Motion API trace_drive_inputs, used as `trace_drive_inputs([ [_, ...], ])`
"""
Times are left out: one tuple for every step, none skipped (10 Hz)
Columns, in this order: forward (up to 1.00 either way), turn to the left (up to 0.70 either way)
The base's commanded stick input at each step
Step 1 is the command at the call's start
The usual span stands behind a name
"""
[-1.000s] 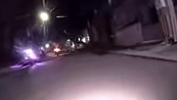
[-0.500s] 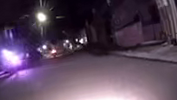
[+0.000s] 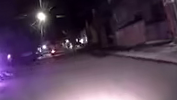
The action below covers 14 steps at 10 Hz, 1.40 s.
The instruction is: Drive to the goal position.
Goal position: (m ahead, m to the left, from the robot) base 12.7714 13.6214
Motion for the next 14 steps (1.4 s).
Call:
trace_drive_inputs([
  [0.60, 0.00],
  [0.60, 0.00],
  [0.60, 0.00],
  [0.60, 0.00],
  [0.60, 0.00],
  [0.60, 0.00],
  [0.60, 0.00],
  [0.60, 0.00],
  [0.60, 0.00],
  [0.60, 0.00],
  [0.60, -0.08],
  [0.60, -0.14],
  [0.60, -0.15],
  [0.60, -0.15],
])
